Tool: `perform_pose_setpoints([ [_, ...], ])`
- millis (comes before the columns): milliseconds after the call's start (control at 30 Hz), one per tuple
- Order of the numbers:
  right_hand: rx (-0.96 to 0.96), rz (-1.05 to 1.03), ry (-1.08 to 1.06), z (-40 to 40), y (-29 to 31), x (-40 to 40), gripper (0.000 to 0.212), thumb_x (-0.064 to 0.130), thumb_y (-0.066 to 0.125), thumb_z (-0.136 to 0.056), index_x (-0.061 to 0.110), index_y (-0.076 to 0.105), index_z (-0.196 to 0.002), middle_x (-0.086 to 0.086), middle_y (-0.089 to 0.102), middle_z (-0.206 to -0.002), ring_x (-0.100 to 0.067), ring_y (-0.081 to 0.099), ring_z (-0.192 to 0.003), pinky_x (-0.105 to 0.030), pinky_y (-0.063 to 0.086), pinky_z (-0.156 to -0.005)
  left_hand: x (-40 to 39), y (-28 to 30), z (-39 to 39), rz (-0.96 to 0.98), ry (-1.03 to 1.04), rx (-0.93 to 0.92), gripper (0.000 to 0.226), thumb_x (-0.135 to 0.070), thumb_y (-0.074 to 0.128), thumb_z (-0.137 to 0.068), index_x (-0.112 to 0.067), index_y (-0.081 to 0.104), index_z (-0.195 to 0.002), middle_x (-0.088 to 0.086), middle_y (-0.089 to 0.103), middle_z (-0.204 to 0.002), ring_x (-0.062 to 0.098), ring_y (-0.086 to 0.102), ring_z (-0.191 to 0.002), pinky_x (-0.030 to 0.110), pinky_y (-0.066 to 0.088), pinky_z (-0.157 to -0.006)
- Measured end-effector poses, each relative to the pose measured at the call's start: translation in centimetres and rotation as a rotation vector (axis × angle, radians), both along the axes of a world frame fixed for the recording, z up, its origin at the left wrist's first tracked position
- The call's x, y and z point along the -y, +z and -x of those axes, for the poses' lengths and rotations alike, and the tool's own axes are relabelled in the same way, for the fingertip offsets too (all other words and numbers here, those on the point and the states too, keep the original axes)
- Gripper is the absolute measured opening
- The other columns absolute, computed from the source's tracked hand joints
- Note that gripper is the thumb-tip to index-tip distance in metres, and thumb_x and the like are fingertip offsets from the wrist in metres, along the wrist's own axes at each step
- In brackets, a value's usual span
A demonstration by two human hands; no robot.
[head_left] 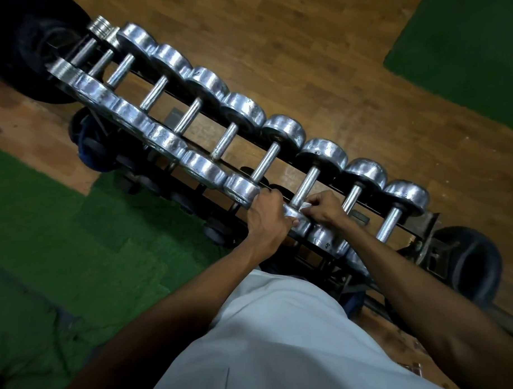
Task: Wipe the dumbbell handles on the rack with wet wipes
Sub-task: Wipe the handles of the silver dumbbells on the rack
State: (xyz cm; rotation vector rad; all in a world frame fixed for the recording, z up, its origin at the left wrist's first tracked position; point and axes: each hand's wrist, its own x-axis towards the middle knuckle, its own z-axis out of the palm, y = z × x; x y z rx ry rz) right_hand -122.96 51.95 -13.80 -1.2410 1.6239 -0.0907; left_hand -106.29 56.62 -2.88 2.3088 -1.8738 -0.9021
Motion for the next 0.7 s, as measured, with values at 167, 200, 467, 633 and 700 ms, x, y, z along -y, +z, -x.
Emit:
perform_pose_setpoints([
  [167,0.286,-0.283,-0.391,-1.5,0.3,1.2,0.018,-0.022,0.049,-0.070,-0.010,0.062,-0.075,-0.017,0.055,-0.068,-0.021,0.046,-0.045,-0.022,0.036,-0.040,0.0,0.0,-0.1,-0.001,-0.001,-0.003,0.051,-0.043,0.092,-0.072,-0.015,0.051,-0.085,0.007,0.059,-0.100,0.024,0.059,-0.091,0.034,0.042,-0.064],
  [200,0.336,-0.330,-0.444,-1.4,0.1,1.4,0.024,-0.022,0.045,-0.065,-0.005,0.059,-0.076,-0.018,0.052,-0.071,-0.021,0.044,-0.047,-0.023,0.034,-0.041,0.0,0.0,-0.1,0.001,-0.001,-0.004,0.051,-0.042,0.092,-0.072,-0.015,0.051,-0.085,0.007,0.059,-0.101,0.024,0.059,-0.091,0.034,0.043,-0.064],
  [467,0.401,-0.411,-0.421,-1.1,0.2,1.4,0.040,-0.026,0.043,-0.078,0.000,0.067,-0.097,-0.014,0.055,-0.065,-0.012,0.047,-0.041,-0.021,0.042,-0.042,0.4,0.2,-0.1,-0.022,0.005,-0.003,0.052,-0.043,0.094,-0.069,-0.014,0.054,-0.085,0.005,0.057,-0.098,0.023,0.058,-0.090,0.039,0.054,-0.067],
  [633,0.496,-0.435,-0.403,-0.3,-0.4,1.5,0.033,-0.023,0.052,-0.090,-0.005,0.071,-0.110,-0.021,0.074,-0.092,-0.027,0.071,-0.076,-0.034,0.062,-0.067,0.6,0.2,-0.2,-0.026,-0.012,0.009,0.053,-0.043,0.093,-0.071,-0.015,0.050,-0.084,0.007,0.057,-0.099,0.025,0.059,-0.089,0.036,0.046,-0.063],
  [700,0.476,-0.444,-0.439,-0.3,-0.6,1.7,0.035,-0.023,0.050,-0.090,-0.004,0.071,-0.110,-0.021,0.073,-0.090,-0.025,0.070,-0.073,-0.031,0.062,-0.060,0.5,0.1,-0.3,-0.029,-0.011,0.001,0.052,-0.041,0.093,-0.071,-0.014,0.050,-0.084,0.007,0.058,-0.100,0.025,0.059,-0.090,0.036,0.047,-0.064],
])
